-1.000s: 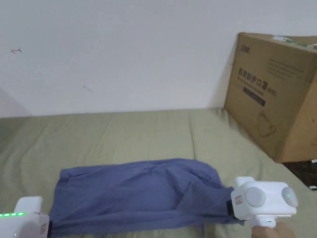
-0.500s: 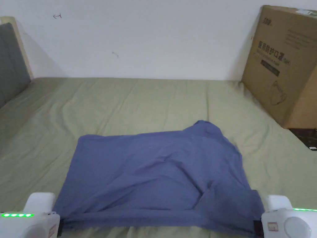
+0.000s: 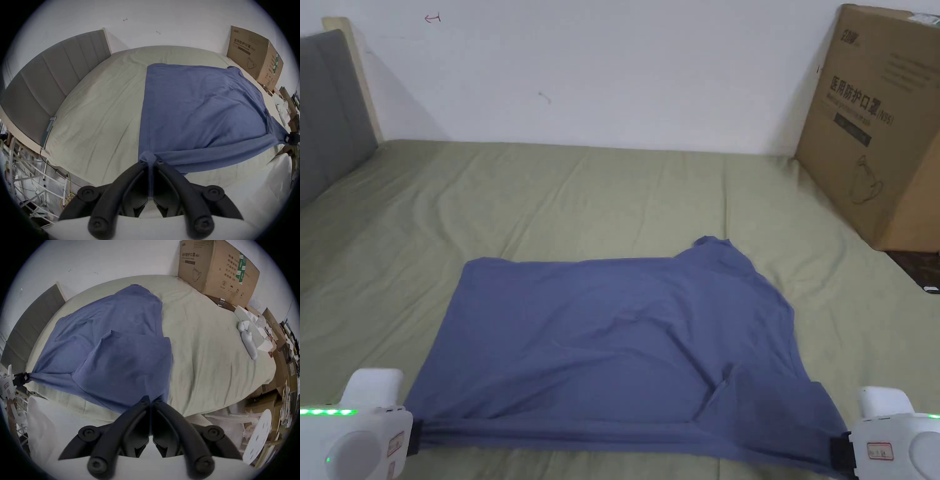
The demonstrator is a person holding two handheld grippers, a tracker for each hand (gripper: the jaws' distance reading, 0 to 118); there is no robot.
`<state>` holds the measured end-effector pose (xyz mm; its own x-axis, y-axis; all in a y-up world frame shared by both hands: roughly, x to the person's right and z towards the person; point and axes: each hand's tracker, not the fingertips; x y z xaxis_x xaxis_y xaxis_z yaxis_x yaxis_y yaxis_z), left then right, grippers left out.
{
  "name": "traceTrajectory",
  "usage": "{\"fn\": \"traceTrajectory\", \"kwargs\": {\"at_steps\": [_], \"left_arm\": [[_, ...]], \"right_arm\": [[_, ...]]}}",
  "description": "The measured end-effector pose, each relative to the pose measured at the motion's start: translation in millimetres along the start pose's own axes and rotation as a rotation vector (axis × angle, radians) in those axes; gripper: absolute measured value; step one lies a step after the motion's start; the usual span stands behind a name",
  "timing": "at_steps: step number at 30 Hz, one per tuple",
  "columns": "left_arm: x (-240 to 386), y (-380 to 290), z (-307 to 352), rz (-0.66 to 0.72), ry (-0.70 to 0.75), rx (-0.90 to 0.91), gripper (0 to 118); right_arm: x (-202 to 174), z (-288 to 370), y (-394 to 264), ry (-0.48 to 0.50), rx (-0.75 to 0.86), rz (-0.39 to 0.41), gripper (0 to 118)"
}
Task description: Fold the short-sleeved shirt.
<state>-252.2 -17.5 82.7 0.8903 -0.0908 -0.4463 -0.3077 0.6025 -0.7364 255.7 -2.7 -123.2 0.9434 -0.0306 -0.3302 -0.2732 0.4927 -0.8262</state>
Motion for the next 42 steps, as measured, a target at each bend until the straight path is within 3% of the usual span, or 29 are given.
{"fn": "traceTrajectory", "kwargs": {"at_steps": [1,2,5,6,7,9,11,12,14,15,17,21,22,24,25,26,29,30,32,41,42], "left_arm": [[-0.2,-0.7,-0.6,0.001,-0.005,0.0,29],[-1.0,-1.6,1.1,0.003,-0.011,0.003,53],[-10.7,-0.1,7.3,0.058,-0.023,0.014,75],[-14.8,0.8,9.9,0.103,-0.04,0.018,92],[-18.3,1.8,13.8,0.126,-0.047,0.023,102],[-23.8,3.3,24.0,0.166,-0.065,0.04,101],[-25.9,2.4,31.9,0.17,-0.11,0.043,95],[-26.3,0.3,36.1,0.161,-0.143,0.047,80],[-18.5,-6.2,45.1,0.128,-0.137,0.031,11],[-16.5,-11.5,44.5,0.098,-0.118,0.017,0],[-19.7,-20.5,42.1,0.076,-0.101,0.019,0],[-33.7,-32.1,34.8,0.124,-0.114,-0.018,0],[-35.9,-32.4,33.8,0.129,-0.113,-0.012,17],[-41.4,-29.3,29.5,0.14,-0.146,-0.014,96],[-36.3,-26.0,32.8,0.14,-0.151,-0.027,118],[-35.2,-24.2,28.2,0.147,-0.164,-0.037,118],[-31.0,-17.1,11.1,0.149,-0.17,-0.048,101],[-29.4,-15.4,3.0,0.147,-0.172,-0.062,89],[-29.0,-13.2,-12.1,0.134,-0.19,-0.083,2],[-29.3,-17.9,-6.1,0.158,-0.19,-0.101,2],[-28.0,-17.6,-4.7,0.157,-0.192,-0.1,2]], "right_arm": [[-0.7,0.7,-0.8,0.02,0.017,0.031,2],[-1.3,1.5,-1.7,0.014,0.026,0.055,14],[-0.5,4.8,-3.3,-0.011,0.036,0.064,49],[1.3,5.1,-2.8,-0.013,0.031,0.06,75],[0.6,9.5,-3.3,-0.009,0.041,0.053,80],[-1.8,14.4,0.6,-0.005,0.049,0.034,80],[-6.2,19.7,3.4,0.018,0.062,0.021,78],[-8.8,21.0,4.6,0.028,0.063,0.02,69],[-20.5,21.7,4.0,0.019,0.062,0.037,0],[-24.6,21.8,2.0,-0.024,0.065,0.078,0],[-26.9,21.2,-1.1,-0.008,0.038,0.112,0],[-30.0,11.4,-5.7,0.011,0.01,0.102,0],[-30.6,10.7,-5.6,0.027,0.008,0.133,0],[-31.6,8.3,-5.3,0.031,0.005,0.125,0],[-30.0,7.5,-3.4,0.038,0.004,0.115,0],[-27.9,6.6,-0.7,0.033,0.006,0.081,0],[-27.3,3.7,-0.7,0.041,0.003,0.06,0],[-24.9,1.7,0.5,0.022,0.007,0.042,0],[-24.0,-2.0,-2.8,0.02,-0.005,0.03,0],[-7.7,2.3,-17.8,0.027,-0.027,-0.019,0],[-5.6,2.1,-17.0,0.022,-0.026,-0.027,12]]}}
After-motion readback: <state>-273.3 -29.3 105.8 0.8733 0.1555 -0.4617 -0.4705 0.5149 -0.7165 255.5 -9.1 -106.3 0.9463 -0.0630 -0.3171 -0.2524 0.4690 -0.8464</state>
